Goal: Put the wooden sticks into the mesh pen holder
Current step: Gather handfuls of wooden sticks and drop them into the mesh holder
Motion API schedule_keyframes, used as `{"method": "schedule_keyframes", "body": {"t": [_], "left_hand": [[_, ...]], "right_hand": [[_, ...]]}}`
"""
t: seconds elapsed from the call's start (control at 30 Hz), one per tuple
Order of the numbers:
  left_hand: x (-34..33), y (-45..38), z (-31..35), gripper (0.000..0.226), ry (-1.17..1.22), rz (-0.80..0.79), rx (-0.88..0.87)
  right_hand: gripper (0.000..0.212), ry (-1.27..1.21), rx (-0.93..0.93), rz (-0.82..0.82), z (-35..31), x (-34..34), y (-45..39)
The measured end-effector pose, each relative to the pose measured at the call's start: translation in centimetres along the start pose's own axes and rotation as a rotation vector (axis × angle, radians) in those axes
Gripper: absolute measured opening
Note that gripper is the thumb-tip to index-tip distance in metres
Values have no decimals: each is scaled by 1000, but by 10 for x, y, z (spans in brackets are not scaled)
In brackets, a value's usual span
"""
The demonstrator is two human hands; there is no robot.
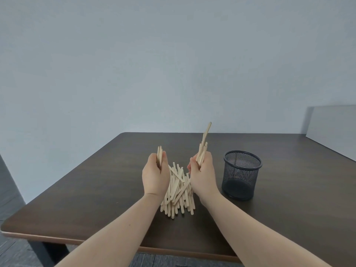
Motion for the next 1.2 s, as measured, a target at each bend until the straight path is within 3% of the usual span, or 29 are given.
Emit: {"method": "schedule_keyframes", "body": {"t": [0.4,0.6,0.83,1.07,1.2], "left_hand": [[3,-4,-2,44,-27,1,-11],[4,-7,-4,44,-49,13,-5],[-7,-11,7,48,37,-27,30],[-39,-35,73,47,107,-77,-51],[-73,-40,118,48,184,-149,-120]], "right_hand": [[44,-1,-75,90,2,-4,-14],[40,-67,-69,114,-3,-4,-19],[51,-92,-60,194,-13,4,-21],[49,-83,124,320,-63,51,-58],[49,-93,104,367,-78,94,-83]]}}
Point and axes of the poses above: each hand's wrist, its own y-axis away from the middle knuckle, its own x-axis out of the back of the hand, z = x × y, the point moved 5 cm from there along -y, towards the middle knuckle, and after that the axes turned 3 degrees about y, right-handed, at the moved point
